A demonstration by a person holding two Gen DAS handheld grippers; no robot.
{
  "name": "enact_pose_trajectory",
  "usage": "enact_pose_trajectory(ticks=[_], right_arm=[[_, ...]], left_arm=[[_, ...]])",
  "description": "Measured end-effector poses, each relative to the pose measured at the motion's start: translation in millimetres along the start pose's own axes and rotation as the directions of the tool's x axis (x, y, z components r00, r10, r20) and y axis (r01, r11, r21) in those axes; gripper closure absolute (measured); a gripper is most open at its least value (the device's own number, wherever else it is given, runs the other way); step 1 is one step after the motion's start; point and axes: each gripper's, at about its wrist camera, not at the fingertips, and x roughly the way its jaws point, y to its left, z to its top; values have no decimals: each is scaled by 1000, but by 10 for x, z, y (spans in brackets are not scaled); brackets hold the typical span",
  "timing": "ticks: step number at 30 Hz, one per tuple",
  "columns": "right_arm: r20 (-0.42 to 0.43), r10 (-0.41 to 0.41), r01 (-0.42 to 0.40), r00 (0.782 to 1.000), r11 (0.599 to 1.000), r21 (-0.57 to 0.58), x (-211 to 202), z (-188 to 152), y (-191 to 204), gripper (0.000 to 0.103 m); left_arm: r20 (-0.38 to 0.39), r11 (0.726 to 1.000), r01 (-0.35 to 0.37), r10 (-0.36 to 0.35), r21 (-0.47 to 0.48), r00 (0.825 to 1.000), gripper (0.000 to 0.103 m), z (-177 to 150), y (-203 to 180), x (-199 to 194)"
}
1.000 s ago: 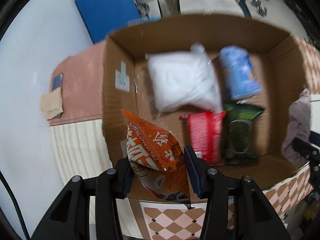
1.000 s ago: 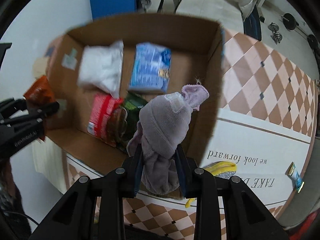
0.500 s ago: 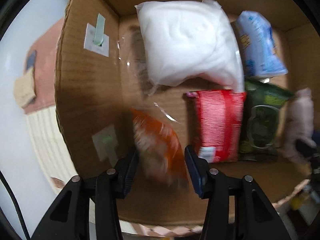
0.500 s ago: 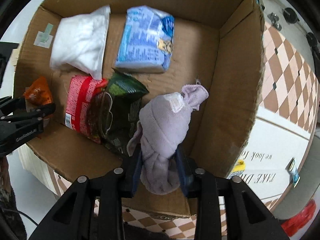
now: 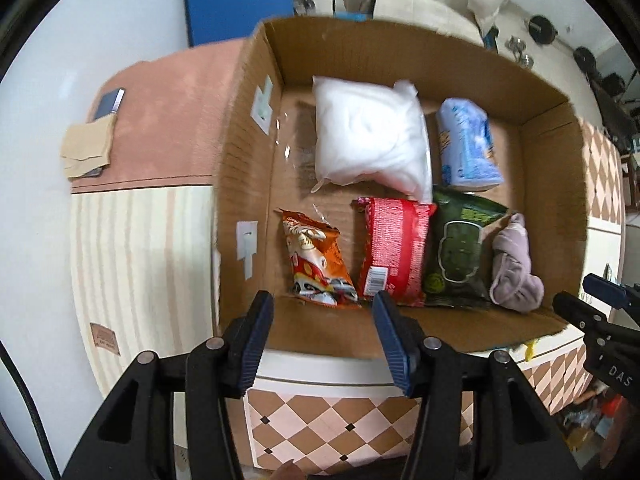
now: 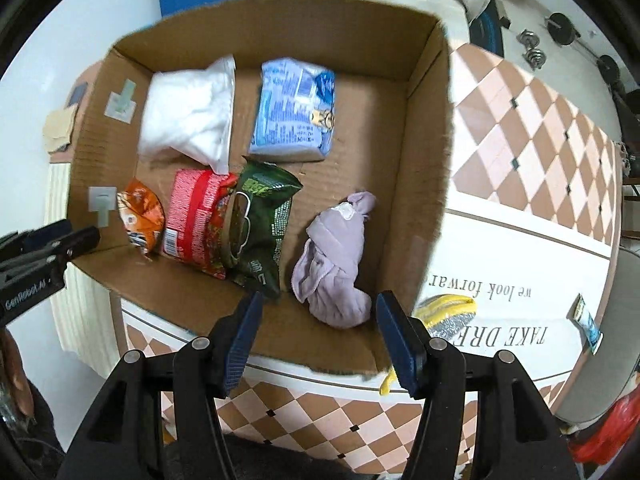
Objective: Organize soft objects
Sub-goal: 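Place the chip bag and lilac cloth into the box and open both tools, then withdraw both tools from the box toward the last items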
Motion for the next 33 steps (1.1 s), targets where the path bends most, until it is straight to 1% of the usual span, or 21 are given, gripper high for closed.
enact_pose_trajectory(ticks=[4, 9, 11, 12, 13, 14, 15, 16, 17, 18, 20, 22, 24, 30, 33], right_arm=[[77, -33, 32, 996, 999, 11, -221, -168, 65, 41], [163, -24, 20, 986, 999, 25, -512, -396, 136, 41], [188, -22, 17, 982, 999, 29, -614, -475, 136, 41], [197, -21, 14, 980, 999, 33, -640, -513, 142, 41], [205, -20, 13, 979, 999, 36, -672, -549, 148, 41], [216, -15, 7, 976, 999, 37, -718, -599, 149, 40], [224, -12, 3, 975, 999, 39, -743, -630, 160, 36], [238, -13, 2, 971, 999, 44, -785, -675, 155, 31], [254, -16, 3, 967, 999, 50, -818, -705, 152, 20], [275, -18, 3, 961, 999, 54, -865, -746, 145, 11], [302, -22, 2, 953, 998, 64, -930, -803, 125, 6], [316, -18, -5, 949, 997, 74, -976, -844, 101, 5], [327, -9, -18, 945, 997, 80, -1021, -877, 71, 0], [350, 10, -49, 937, 993, 103, -1076, -934, -58, 0], [360, 27, -78, 932, 989, 127, -1085, -978, -220, 0]], left_arm=[[83, 1000, -26, 27, -14, 996, 53, -169, -13, -253], [172, 999, -27, 31, -26, 985, 53, -360, -115, -569], [196, 999, -30, 34, -25, 980, 53, -415, -151, -661], [210, 999, -30, 35, -27, 977, 52, -447, -167, -720], [226, 999, -31, 36, -27, 973, 38, -475, -181, -784], [243, 999, -27, 33, -28, 969, 29, -496, -189, -836], [269, 999, -30, 37, -32, 962, 16, -524, -195, -902], [286, 999, -39, 47, -35, 957, 10, -545, -201, -938], [306, 998, -48, 57, -38, 950, 10, -568, -207, -986], [316, 998, -49, 59, -42, 947, 9, -582, -204, -1012], [330, 998, -44, 59, -53, 942, 7, -607, -200, -1068], [337, 998, -30, 48, -58, 940, 5, -625, -207, -1114], [341, 998, -25, 42, -55, 939, 5, -643, -244, -1151], [362, 999, -29, 34, -18, 932, 5, -681, -516, -1277], [368, 999, -47, 41, 8, 929, 5, -667, -710, -1316]])
